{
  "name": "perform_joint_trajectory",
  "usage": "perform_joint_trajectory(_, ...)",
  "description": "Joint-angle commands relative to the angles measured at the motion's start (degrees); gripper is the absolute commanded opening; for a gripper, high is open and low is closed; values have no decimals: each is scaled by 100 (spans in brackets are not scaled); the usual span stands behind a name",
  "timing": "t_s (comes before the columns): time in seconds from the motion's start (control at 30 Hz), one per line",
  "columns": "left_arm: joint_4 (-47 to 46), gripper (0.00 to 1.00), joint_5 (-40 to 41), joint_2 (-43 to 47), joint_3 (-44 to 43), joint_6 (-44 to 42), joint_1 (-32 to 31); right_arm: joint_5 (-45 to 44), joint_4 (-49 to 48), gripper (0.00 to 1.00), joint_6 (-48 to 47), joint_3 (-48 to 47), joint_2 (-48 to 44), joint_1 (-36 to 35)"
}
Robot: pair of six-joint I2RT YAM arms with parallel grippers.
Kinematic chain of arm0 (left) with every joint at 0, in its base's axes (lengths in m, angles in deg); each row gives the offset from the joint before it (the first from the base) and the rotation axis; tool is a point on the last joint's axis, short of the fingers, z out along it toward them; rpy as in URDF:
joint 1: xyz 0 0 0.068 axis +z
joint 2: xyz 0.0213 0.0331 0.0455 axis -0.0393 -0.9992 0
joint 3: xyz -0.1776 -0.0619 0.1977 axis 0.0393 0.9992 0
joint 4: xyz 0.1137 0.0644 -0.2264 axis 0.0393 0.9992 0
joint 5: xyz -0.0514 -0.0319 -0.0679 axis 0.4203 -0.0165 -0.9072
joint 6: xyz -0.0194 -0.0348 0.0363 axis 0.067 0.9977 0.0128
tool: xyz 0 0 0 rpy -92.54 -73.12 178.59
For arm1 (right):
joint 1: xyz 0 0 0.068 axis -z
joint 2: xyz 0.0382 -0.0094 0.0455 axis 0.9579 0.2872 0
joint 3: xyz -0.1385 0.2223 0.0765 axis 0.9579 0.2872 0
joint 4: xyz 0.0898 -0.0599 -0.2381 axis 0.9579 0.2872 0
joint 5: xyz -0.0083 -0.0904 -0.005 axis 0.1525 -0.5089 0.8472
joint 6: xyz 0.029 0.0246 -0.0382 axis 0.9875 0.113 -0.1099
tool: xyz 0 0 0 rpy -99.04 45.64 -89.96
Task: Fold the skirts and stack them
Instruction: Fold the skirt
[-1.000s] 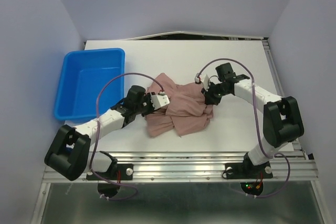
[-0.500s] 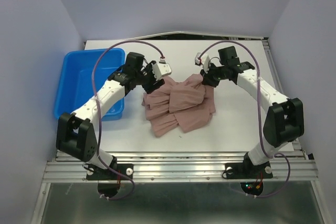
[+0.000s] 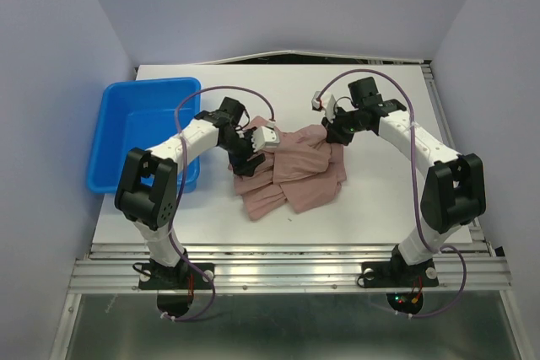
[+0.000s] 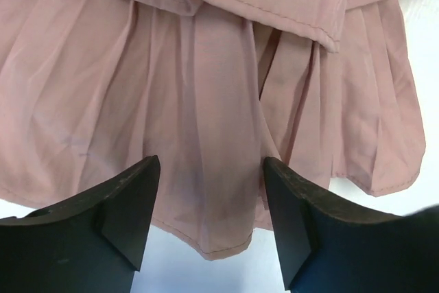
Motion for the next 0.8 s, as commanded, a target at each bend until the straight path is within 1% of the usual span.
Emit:
perform_joint_trajectory(0.0,357,70,-167,69,14,-354,-108,-8,-6,1,-107,-196,-16,36)
perform_joint_trajectory(0.03,419,63,-167,52,23,-407,-126,-16,-6,1,-116,-187,-25,36)
perform_joint_trajectory(0.07,419,59,-150,17,23,-390,-152,1,-6,1,-107,-178,-25,36)
perform_joint_trajectory(0.13,314,43,-115,-10,5,-311,-153,19,-14,1,-98,-195,-25,36)
perform_joint_trajectory(0.2,209,23,-88,-53,-169,-21,-109,10,-93,1,-90,-196,-34,36)
perform_joint_trajectory(0.23,208,7,-114,-80,-301,66,-65,-42,-172,1,6,-196,-43,36)
perform_joint_trajectory(0.27,208,0,-123,-141,-459,294,-4,-191,-268,1,33,-196,-43,36)
perform_joint_trajectory(0.3,191,0,-141,-168,-843,392,153,-262,-487,1,121,-196,-25,36)
perform_joint_trajectory(0.37,112,0,-115,-229,-1302,672,321,-587,-813,1,183,-187,-17,36)
perform_joint_trajectory(0.4,59,0,25,-264,-1792,761,392,-657,-1154,1,226,-195,-8,36)
perform_joint_trajectory(0.47,-186,0,149,-361,-2478,1093,603,-911,-1533,1,367,-230,27,89)
perform_joint_trajectory(0.5,-300,0,228,-396,-2482,1096,664,-974,-1726,1,376,-265,45,89)
perform_joint_trajectory(0.53,-458,0,394,-475,-2830,1200,726,-1105,-2076,1,428,-335,62,141)
perform_joint_trajectory(0.6,-652,0,623,-519,-3052,1245,744,-1194,-2447,1,420,-362,89,194)
perform_joint_trajectory(0.63,-879,0,772,-520,-3088,1236,744,-1229,-2841,1,377,-354,89,194)
perform_joint_trajectory(0.67,-1047,0,878,-485,-3054,1262,744,-1334,-3062,1,368,-258,80,194)
perform_joint_trajectory(0.7,-1231,0,948,-441,-2879,1341,744,-1387,-3499,1,333,-205,80,194)
perform_joint_trajectory(0.73,-1546,0,1080,-345,-2773,1464,744,-1422,-3643,1,254,-143,72,194)
perform_joint_trajectory(0.77,-1671,0,1098,-283,-2659,1508,744,-1431,-3923,1,210,-47,45,194)
